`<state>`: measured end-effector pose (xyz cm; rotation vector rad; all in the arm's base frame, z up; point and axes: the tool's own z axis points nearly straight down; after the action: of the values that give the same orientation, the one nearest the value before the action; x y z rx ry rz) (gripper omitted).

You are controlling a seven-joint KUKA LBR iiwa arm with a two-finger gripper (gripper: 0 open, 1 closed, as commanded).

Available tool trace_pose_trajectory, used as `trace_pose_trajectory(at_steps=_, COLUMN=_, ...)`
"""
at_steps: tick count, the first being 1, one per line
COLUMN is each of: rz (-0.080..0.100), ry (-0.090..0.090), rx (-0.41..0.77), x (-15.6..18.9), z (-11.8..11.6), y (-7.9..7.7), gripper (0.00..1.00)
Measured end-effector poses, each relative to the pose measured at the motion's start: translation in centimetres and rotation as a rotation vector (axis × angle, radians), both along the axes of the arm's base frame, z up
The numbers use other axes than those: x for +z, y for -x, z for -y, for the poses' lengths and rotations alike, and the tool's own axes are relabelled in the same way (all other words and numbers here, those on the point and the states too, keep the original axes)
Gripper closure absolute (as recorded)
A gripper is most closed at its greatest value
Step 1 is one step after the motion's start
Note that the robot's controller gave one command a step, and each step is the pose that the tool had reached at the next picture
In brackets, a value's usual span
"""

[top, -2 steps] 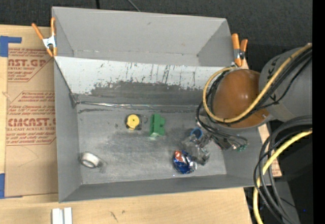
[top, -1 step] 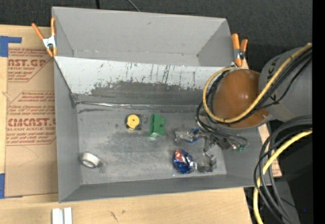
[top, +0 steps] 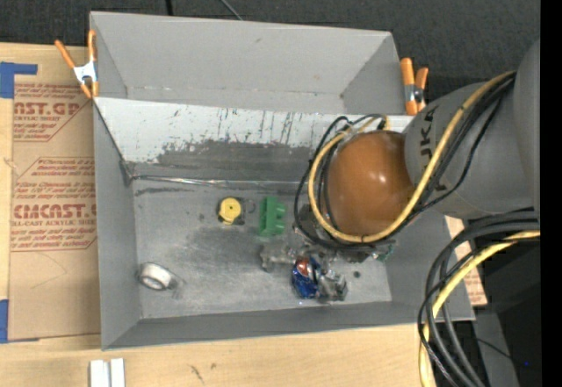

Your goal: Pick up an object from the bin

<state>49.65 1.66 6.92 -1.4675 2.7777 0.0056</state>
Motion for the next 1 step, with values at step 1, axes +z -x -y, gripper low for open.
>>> trace_pose_trajectory(at_steps=1, rz=0.001, ry=0.002, rx=-0.003, x=0.02, z=0.18, y=-0.03, gripper=1.0)
